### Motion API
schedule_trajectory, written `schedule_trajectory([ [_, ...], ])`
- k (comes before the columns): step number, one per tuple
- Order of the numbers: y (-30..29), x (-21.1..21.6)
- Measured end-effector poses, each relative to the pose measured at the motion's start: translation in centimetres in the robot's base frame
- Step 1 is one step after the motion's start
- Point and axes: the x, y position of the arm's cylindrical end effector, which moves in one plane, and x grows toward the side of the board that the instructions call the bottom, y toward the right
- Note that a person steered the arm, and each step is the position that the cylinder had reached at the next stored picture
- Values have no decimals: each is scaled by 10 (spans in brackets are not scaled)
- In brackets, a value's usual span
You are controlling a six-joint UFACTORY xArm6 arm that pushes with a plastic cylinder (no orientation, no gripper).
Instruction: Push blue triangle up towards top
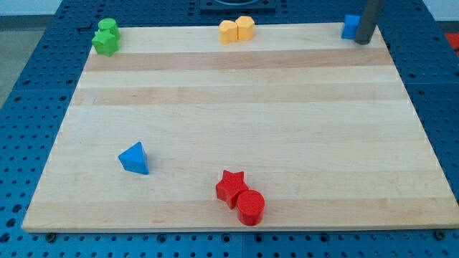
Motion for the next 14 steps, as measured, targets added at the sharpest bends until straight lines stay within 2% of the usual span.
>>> schedule_trajectory([
  [1, -1, 1],
  [2, -81, 18],
  [3, -206, 62],
  [5, -421, 171],
  [6, -499, 223],
  [7, -494, 275],
  [8, -458, 307],
  [9, -423, 303],
  [10, -400, 287],
  [13, -398, 154],
  [14, -408, 157],
])
